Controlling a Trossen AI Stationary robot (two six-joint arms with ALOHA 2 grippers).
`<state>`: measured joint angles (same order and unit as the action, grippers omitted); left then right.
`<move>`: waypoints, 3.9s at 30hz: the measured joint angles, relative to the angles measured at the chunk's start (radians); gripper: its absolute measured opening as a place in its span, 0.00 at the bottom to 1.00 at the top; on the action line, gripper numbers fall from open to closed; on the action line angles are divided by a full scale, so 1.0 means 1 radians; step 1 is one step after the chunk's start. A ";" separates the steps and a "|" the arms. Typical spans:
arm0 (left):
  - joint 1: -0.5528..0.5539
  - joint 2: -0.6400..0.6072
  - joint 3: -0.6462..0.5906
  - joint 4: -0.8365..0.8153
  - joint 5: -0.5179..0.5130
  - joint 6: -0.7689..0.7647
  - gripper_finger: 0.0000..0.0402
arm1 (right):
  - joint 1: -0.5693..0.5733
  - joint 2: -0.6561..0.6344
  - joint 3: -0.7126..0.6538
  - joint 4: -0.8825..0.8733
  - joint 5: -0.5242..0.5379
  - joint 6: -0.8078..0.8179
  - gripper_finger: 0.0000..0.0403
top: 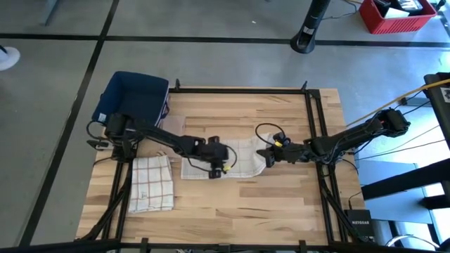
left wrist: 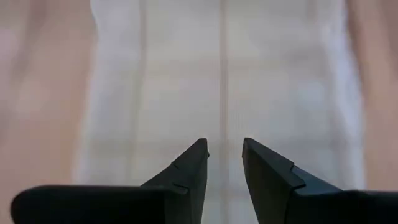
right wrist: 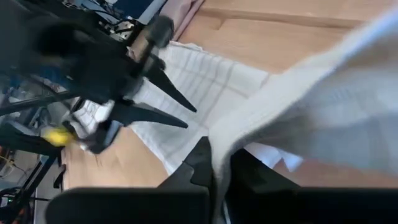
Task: Fold towel
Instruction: Fold the right checkered white towel
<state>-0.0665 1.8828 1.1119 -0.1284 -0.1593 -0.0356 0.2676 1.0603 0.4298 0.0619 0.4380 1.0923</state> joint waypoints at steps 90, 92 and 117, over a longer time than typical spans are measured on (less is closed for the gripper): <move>-0.184 -0.494 -0.601 -0.068 -0.074 -0.434 0.24 | -0.124 0.896 0.639 0.472 -0.173 -0.078 0.05; -0.178 -0.470 -0.630 0.038 -0.078 -0.434 0.24 | -0.124 0.901 0.639 0.473 -0.170 -0.066 0.05; -0.168 -0.544 -0.576 -0.126 0.021 -0.430 0.24 | -0.125 0.992 0.739 0.444 -0.246 -0.053 0.42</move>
<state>-0.2348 1.3389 0.5363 -0.2547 -0.1387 -0.4653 0.1424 2.0525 1.1690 0.5059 0.1923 1.0395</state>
